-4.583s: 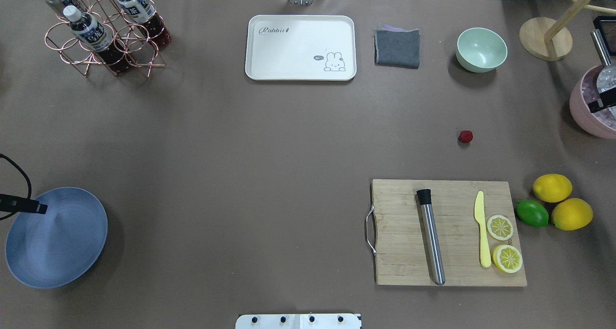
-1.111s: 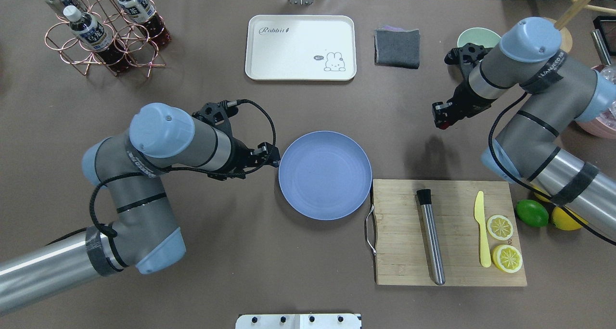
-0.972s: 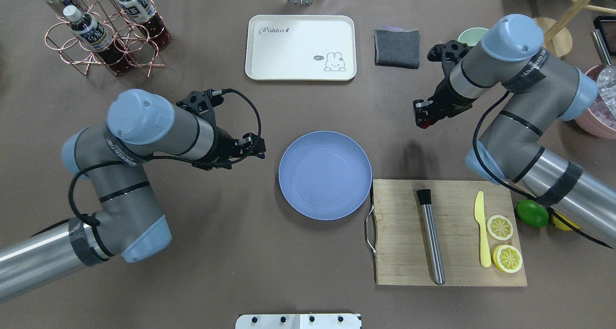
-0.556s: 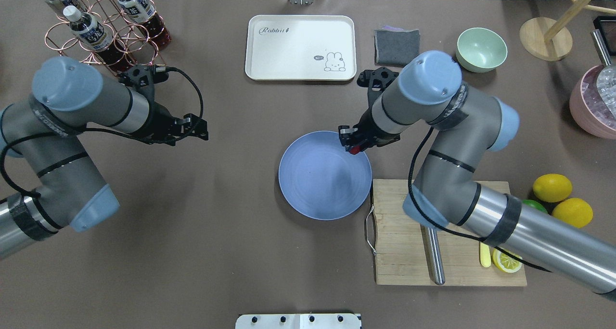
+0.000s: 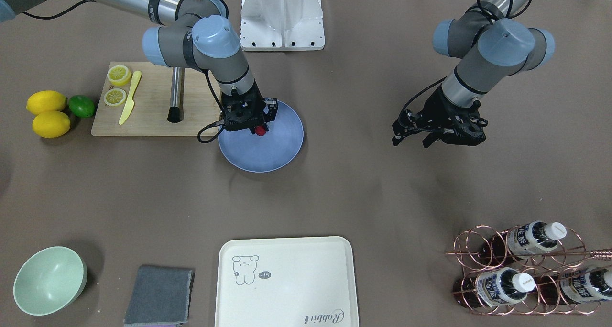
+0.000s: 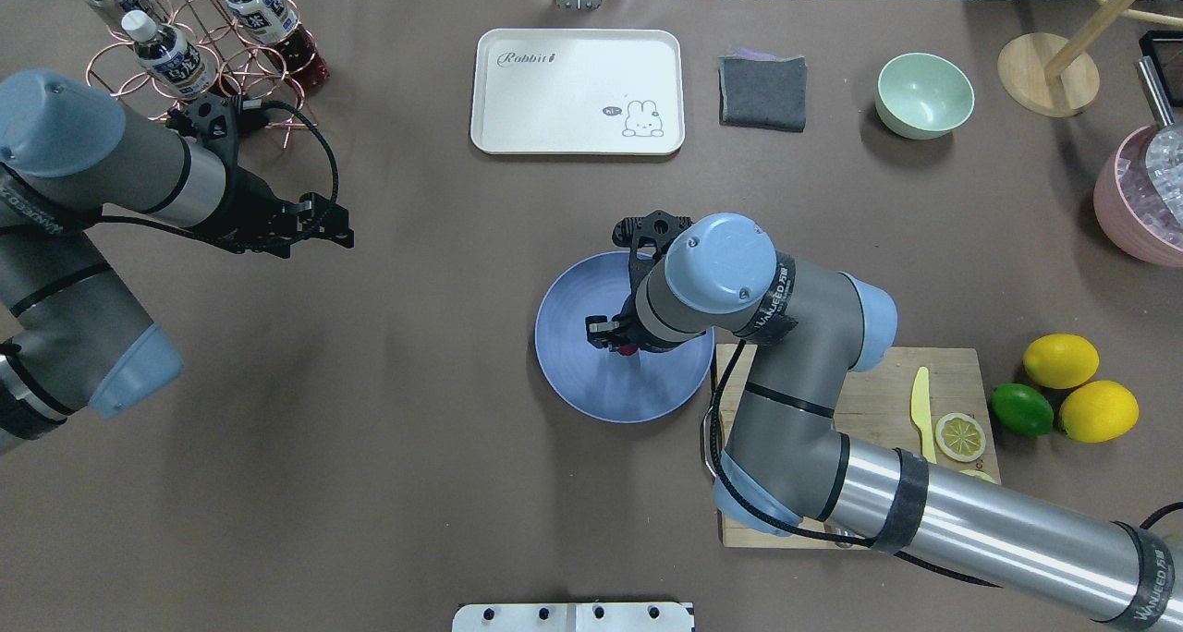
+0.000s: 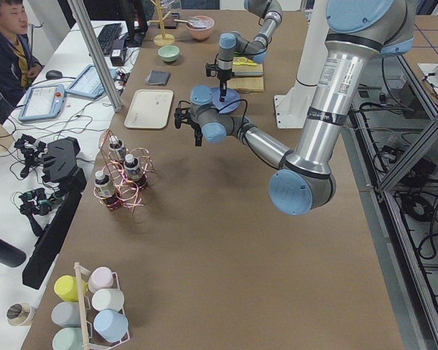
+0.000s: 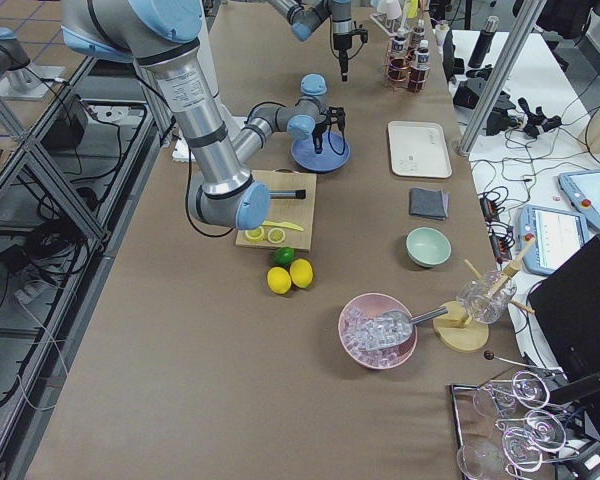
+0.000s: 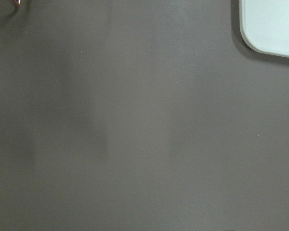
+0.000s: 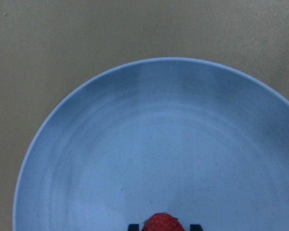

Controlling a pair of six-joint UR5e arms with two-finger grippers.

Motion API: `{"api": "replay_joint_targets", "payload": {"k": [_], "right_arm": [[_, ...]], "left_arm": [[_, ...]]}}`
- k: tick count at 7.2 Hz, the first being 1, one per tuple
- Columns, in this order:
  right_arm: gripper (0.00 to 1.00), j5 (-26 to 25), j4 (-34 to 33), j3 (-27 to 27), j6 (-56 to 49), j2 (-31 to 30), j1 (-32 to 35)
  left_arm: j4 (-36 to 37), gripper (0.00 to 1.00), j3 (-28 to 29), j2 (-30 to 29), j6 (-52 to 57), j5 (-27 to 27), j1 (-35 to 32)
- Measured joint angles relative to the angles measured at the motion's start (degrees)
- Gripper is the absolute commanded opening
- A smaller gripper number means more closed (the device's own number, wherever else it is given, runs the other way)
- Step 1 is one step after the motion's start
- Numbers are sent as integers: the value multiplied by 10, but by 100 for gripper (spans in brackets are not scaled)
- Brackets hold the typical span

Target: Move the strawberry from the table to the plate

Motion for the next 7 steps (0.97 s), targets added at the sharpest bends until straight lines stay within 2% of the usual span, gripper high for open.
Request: {"api": "replay_joint_targets", "payload": {"k": [2, 3, 4, 5, 7], "right_arm": [[100, -17, 2, 1, 1, 0, 0], [100, -7, -2, 14, 0, -8, 16], [100, 26, -5, 38, -5, -31, 52], [100, 80, -7, 65, -29, -72, 106], [100, 177, -8, 93, -180, -175, 226]], "left_arm": [[1, 90, -8, 8, 1, 0, -1], [2, 90, -12, 12, 3, -3, -8], [2, 90, -15, 23, 21, -12, -27], [3, 90, -17, 44, 69, -26, -55], [2, 90, -16, 111, 212, -74, -134]]}}
